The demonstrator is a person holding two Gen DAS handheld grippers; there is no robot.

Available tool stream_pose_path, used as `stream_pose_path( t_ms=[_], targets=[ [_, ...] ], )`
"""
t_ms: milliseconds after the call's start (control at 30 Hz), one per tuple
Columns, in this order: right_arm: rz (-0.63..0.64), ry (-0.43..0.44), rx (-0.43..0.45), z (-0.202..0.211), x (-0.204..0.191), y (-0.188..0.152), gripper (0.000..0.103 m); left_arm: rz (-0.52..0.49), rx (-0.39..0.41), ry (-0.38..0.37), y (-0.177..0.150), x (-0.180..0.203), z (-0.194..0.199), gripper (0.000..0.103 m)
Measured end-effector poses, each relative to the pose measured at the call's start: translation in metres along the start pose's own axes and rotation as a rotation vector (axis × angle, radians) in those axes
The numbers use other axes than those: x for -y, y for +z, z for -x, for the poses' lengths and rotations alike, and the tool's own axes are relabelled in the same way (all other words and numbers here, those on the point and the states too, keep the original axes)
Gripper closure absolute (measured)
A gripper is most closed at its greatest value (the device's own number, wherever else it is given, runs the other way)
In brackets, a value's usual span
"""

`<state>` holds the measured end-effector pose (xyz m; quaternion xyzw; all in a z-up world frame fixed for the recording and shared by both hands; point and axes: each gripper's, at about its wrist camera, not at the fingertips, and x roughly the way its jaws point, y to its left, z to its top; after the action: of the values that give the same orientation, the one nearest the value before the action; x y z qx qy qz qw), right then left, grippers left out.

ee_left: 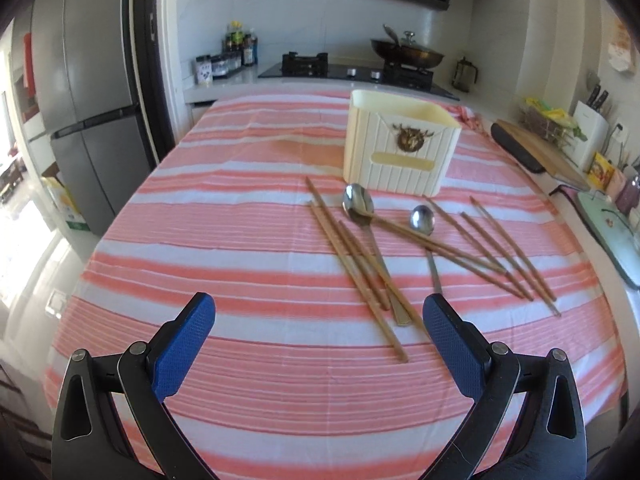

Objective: Organize utensils
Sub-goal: 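Move both tools forward over the loose wooden chopsticks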

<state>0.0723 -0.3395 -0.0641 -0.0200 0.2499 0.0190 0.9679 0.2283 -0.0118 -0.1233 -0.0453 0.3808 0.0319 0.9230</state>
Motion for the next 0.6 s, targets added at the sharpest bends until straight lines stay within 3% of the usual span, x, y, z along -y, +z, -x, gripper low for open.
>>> stream_pose_path(
  t_ms=[267, 600],
  targets=[
    [-0.016, 0.005, -0.066, -0.031, 0.011, -0.008, 0.0, 0.061, -0.109, 0.056, 0.009, 0.007, -0.077, 0.0],
    [-0.029, 0.007, -0.073, -0.053, 0.029, 0.002, 0.0, 0.1, -0.16, 0.122, 0.012, 0.005, -0.126, 0.0]
  ],
)
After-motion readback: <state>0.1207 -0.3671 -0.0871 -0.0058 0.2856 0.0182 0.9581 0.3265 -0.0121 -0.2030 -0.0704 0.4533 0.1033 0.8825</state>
